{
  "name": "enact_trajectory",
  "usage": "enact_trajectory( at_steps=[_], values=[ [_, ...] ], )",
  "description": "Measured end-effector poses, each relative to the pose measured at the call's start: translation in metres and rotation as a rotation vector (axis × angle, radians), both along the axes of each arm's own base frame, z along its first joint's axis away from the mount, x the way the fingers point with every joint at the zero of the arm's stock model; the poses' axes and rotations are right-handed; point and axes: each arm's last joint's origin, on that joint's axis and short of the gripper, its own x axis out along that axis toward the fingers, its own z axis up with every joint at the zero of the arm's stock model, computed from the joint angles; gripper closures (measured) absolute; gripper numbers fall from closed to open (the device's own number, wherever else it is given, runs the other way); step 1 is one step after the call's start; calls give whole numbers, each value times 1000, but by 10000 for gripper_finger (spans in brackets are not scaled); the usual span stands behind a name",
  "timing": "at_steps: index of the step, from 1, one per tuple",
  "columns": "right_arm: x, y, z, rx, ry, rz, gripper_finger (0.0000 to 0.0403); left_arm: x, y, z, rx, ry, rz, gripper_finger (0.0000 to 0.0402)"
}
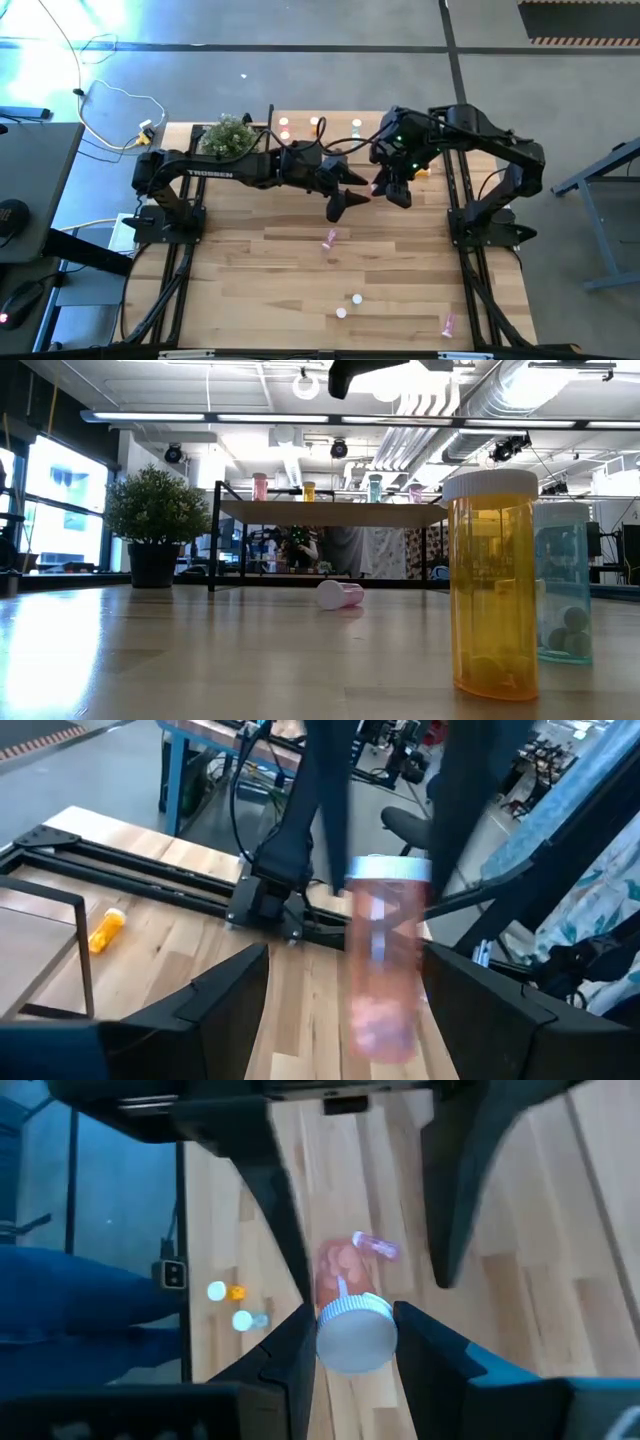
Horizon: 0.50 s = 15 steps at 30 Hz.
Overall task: Pick and place medicine bottles onto shelf by color
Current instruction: Put the pink pill bottle on the shelf aligned with the other pink pill bottles
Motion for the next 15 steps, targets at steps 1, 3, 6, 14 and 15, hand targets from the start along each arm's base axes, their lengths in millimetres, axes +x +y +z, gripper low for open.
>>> enact_trajectory(
  at_steps=[1, 3, 6, 14, 15],
  values=[
    [1, 0, 0, 0, -8, 1, 294, 0, 0, 0, -3, 0, -2, 149],
    [2, 0, 1, 1, -25, 3, 294, 0, 1, 0, -18, -1, -5, 150],
    [2, 0, 1, 1, -24, 3, 294, 0, 0, 0, -31, 4, -9, 158],
    [2, 0, 1, 12, -21, 0, 294, 0, 0, 0, -32, -1, -18, 206],
    [2, 0, 1, 12, -21, 0, 294, 0, 0, 0, -34, -1, -25, 213]
  ],
)
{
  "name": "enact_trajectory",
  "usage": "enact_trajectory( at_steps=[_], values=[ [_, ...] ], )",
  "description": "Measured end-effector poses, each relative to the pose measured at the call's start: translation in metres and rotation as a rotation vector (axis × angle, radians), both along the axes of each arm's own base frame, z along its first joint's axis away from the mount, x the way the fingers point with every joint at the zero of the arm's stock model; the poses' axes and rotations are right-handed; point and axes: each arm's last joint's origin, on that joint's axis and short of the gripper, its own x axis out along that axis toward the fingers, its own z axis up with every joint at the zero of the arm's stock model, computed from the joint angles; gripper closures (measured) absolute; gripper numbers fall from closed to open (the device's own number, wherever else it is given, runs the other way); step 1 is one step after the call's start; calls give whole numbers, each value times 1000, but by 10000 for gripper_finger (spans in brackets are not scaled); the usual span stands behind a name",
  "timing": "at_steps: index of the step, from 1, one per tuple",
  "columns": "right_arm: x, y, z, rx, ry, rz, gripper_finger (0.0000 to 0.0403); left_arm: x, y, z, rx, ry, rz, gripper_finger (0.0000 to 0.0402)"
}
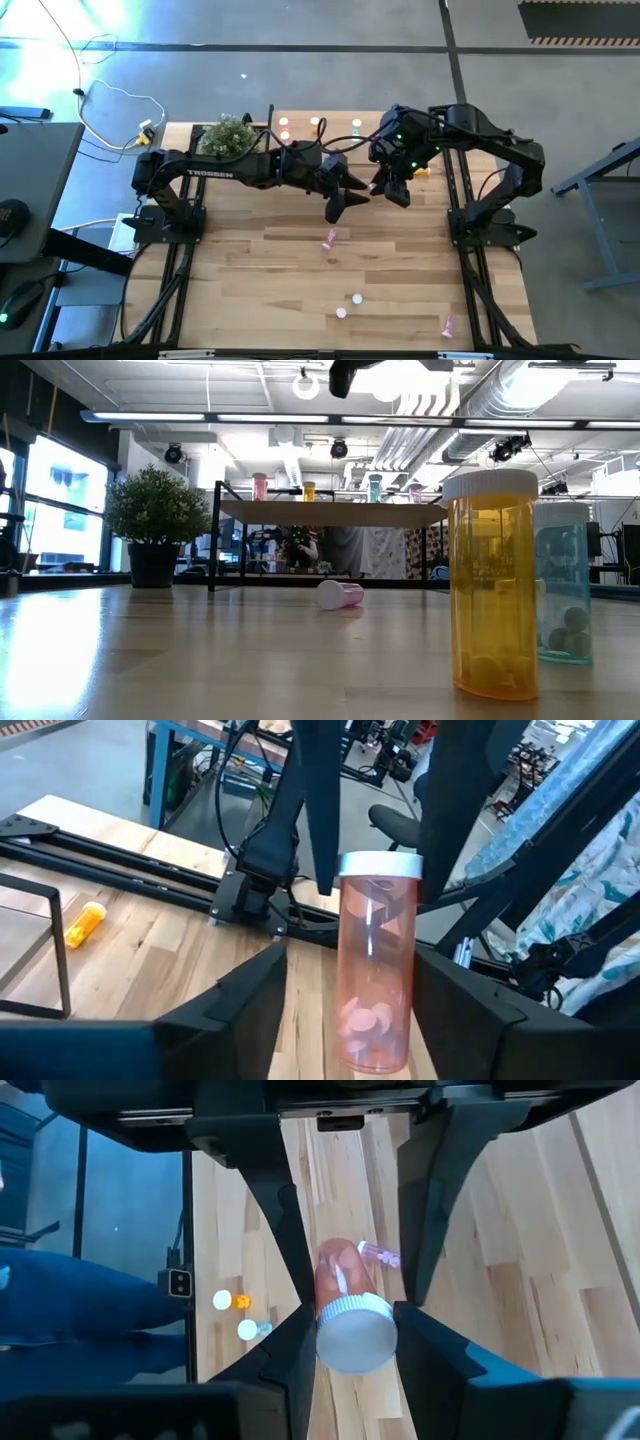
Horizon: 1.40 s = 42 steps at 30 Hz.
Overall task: Pick and place medicine bottles onto shelf by color
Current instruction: Put the pink pill bottle on the shelf aligned with the other pink pill bottles
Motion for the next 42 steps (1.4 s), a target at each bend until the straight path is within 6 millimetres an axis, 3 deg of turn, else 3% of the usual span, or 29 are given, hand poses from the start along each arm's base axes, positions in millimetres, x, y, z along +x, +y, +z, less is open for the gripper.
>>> enact_trajectory(
  at_steps=[14, 30, 42],
  values=[
    [0, 0, 0, 2, 9, -20, 294, 0, -1, 0, 19, -2, -33, 297],
    [0, -1, 0, -14, 9, -20, 292, 0, -1, 0, 20, -2, -31, 304],
    [1, -11, 3, -35, -27, -107, 196, -1, 1, 0, 56, -1, -35, 304]
  ],
)
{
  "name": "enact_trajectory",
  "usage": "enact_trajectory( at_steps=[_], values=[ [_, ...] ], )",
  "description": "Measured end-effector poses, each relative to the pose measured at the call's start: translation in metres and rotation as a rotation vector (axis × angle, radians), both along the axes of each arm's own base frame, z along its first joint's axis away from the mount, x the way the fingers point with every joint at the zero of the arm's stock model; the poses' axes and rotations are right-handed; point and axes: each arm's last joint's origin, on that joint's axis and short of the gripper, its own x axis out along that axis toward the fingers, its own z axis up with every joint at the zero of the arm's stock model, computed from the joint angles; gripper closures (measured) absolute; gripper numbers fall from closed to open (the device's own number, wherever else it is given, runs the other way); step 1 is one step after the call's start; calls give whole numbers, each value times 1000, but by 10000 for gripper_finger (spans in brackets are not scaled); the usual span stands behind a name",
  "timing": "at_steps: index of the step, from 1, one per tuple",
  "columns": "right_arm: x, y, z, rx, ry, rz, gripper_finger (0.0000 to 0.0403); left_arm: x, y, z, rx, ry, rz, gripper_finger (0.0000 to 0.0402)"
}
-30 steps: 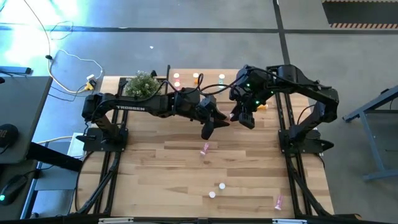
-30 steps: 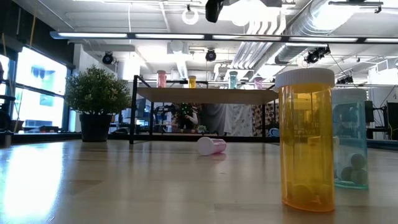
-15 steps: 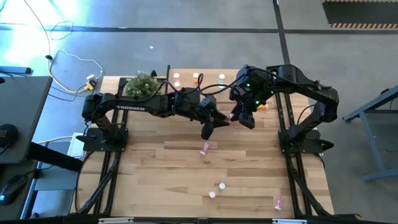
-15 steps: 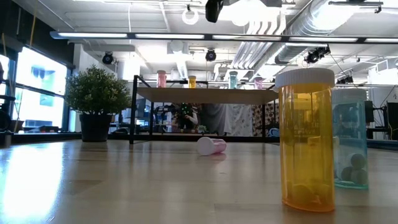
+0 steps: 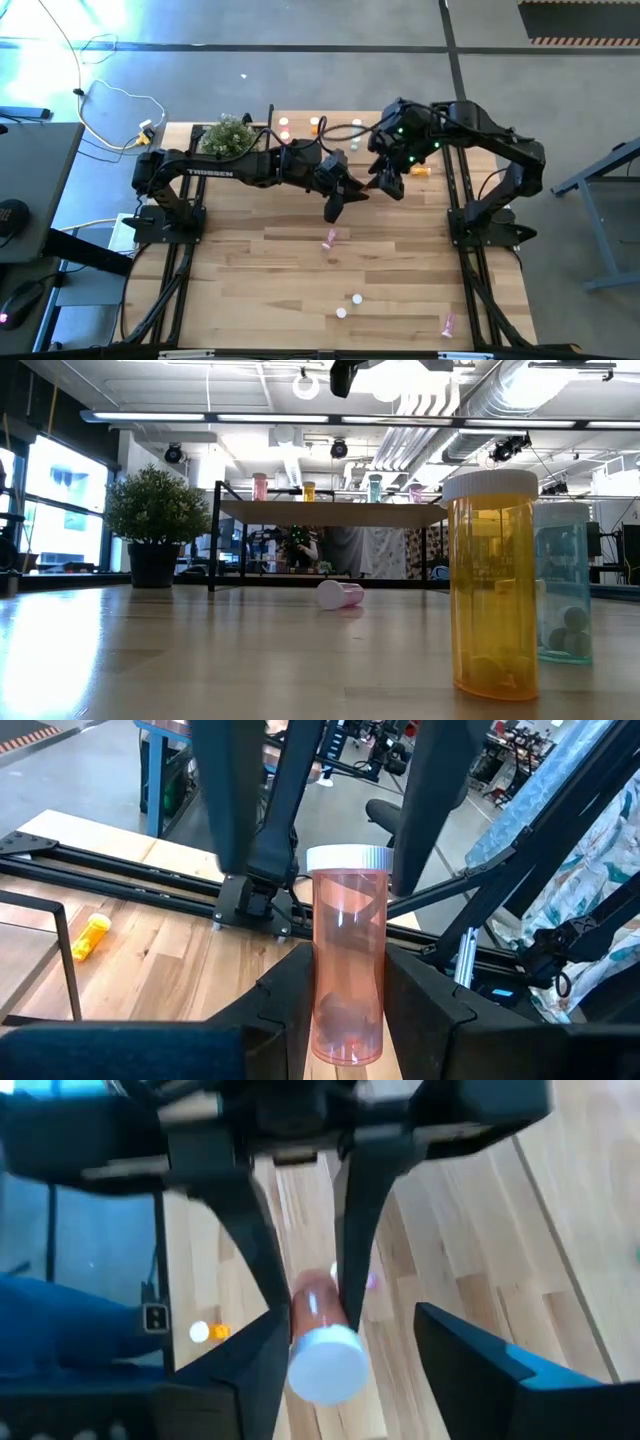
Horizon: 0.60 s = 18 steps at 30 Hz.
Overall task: Pick and place medicine bottles onto shelf by color
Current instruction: Put the pink pill bottle on the shelf aligned with the other pink pill bottles
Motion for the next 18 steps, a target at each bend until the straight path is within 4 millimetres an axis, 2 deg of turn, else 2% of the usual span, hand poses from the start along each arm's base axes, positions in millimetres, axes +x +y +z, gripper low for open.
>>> enact_trajectory(
  at_steps=[11, 18],
  values=[
    [-15, -21, 16, -16, -116, -93, 192, -7, 4, 8, 77, -7, 107, 304],
    [-31, -30, 29, -53, -200, -133, 192, -21, -12, 17, 168, -25, 226, 304]
  ],
)
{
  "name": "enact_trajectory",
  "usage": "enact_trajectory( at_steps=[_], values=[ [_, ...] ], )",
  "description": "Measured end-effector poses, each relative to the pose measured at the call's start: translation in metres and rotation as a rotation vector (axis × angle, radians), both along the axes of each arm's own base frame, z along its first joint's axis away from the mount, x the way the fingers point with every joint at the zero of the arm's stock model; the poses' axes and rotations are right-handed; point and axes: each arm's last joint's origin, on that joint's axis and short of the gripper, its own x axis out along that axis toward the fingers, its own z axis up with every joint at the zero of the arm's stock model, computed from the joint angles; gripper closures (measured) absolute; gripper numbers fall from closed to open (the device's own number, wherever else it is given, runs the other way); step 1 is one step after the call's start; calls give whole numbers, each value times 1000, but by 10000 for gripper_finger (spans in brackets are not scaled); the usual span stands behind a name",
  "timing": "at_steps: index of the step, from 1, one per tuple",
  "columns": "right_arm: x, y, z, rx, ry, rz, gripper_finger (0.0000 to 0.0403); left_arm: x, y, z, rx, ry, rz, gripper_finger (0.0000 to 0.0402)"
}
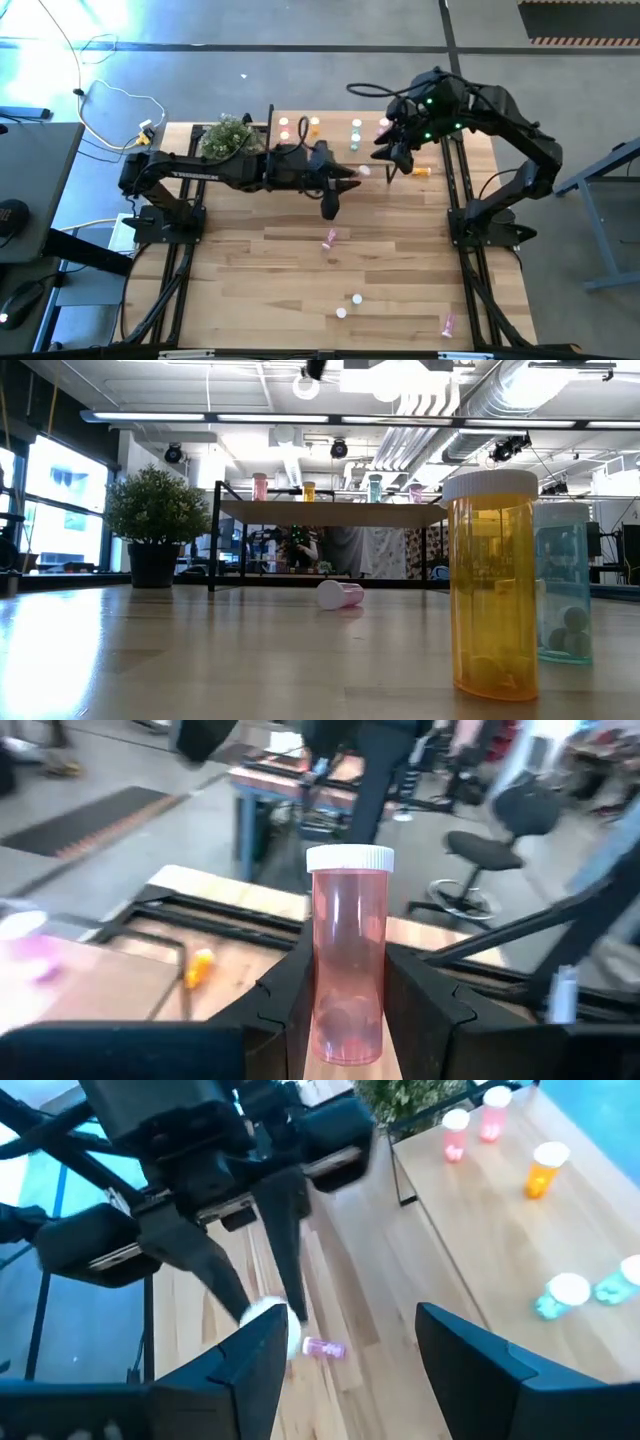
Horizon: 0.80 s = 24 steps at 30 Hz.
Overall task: Pick and place medicine bottles onto shelf by color
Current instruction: Put the pink pill bottle on the shelf aligned with the other pink pill bottles
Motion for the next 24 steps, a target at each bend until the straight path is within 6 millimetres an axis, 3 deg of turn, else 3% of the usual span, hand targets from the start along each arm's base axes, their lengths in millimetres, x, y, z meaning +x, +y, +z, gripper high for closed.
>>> enact_trajectory(
  at_steps=[8, 24],
  values=[
    [-11, -4, 6, -43, -32, -4, 192, -35, -24, -8, 96, -32, 269, 304],
    [-7, -8, 12, -87, -106, 1, 192, -85, -59, -78, 219, -142, 709, 303]
  ],
)
